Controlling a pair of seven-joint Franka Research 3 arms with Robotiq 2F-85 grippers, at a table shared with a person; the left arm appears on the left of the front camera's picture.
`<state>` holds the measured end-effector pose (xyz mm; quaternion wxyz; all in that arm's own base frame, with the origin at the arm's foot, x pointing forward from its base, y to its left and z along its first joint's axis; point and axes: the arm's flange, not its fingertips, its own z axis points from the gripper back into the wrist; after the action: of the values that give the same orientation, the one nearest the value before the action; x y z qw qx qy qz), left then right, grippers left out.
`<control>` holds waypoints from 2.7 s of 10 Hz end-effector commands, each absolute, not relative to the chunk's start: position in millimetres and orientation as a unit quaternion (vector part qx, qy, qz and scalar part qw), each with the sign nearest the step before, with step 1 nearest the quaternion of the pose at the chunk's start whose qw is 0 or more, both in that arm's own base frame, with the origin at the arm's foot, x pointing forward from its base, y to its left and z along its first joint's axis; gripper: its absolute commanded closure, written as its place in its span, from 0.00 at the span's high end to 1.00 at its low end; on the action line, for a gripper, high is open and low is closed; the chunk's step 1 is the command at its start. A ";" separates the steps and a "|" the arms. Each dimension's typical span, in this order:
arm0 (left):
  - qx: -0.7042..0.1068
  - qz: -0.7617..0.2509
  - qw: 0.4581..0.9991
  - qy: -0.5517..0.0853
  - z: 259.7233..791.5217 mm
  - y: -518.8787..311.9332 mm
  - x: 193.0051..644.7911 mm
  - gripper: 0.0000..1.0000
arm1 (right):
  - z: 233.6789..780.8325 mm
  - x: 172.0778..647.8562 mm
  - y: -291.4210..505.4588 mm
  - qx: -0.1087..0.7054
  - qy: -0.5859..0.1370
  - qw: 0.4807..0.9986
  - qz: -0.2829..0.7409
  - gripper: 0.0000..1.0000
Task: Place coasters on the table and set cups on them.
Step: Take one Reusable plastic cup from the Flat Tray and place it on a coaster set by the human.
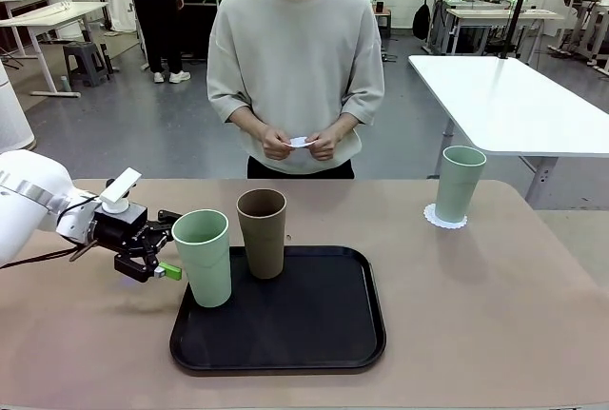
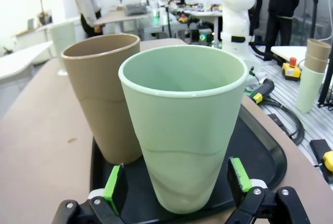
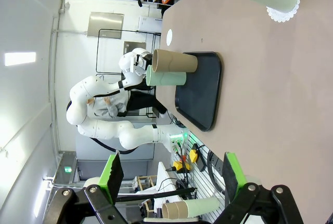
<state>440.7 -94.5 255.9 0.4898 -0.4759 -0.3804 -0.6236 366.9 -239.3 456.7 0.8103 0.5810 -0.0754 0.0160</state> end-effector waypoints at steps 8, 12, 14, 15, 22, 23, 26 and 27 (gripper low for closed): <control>-0.495 -0.631 0.461 -0.379 236.5 -108.8 441.3 1.00 | 457.3 366.8 -239.6 0.581 -0.071 0.810 0.009 1.00; -0.507 -0.647 0.432 -0.370 235.1 -121.2 433.2 1.00 | 457.3 366.8 -239.6 0.581 -0.071 0.810 0.009 1.00; -0.514 -0.647 0.424 -0.371 236.3 -120.8 433.6 1.00 | 457.3 366.8 -239.6 0.581 -0.071 0.810 0.009 1.00; -0.518 -0.646 0.420 -0.372 235.9 -121.1 434.7 0.98 | 457.3 366.8 -239.6 0.581 -0.071 0.810 0.009 1.00; -0.523 -0.643 0.425 -0.365 233.8 -123.0 439.5 0.00 | 457.3 366.8 -239.6 0.581 -0.071 0.810 0.009 1.00; -0.525 -0.641 0.423 -0.366 234.4 -121.6 440.6 0.00 | 457.3 366.8 -239.6 0.581 -0.071 0.810 0.009 1.00; -0.548 -0.627 0.421 -0.361 237.2 -112.6 439.8 0.73 | 457.3 366.8 -239.6 0.581 -0.071 0.810 0.009 1.00; -0.551 -0.621 0.426 -0.360 241.9 -107.9 437.5 0.73 | 457.3 366.8 -239.6 0.581 -0.071 0.810 0.009 1.00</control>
<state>436.5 -117.3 236.7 0.4367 -0.5428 -0.3604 -0.6203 366.9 -239.3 456.7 0.8103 0.5810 -0.0754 0.0160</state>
